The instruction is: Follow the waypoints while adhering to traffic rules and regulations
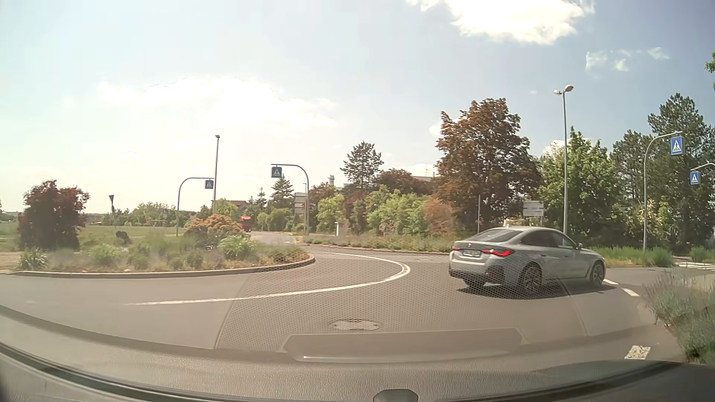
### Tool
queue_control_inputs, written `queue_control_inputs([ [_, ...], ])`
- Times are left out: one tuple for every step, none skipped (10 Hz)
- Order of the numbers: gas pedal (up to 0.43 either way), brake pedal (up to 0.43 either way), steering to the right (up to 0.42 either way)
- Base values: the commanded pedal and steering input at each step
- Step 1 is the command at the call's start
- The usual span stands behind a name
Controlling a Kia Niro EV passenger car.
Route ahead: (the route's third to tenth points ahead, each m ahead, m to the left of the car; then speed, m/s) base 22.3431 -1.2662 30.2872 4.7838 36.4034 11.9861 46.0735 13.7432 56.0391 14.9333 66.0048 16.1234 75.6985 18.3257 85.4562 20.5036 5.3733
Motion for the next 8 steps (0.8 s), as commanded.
queue_control_inputs([
  [0.287,0.0,0.25],
  [0.26,0.0,0.25],
  [0.197,0.0,0.25],
  [0.197,0.0,0.249],
  [0.197,0.0,0.246],
  [0.197,0.0,0.239],
  [0.197,0.0,0.226],
  [0.197,0.0,0.207],
])
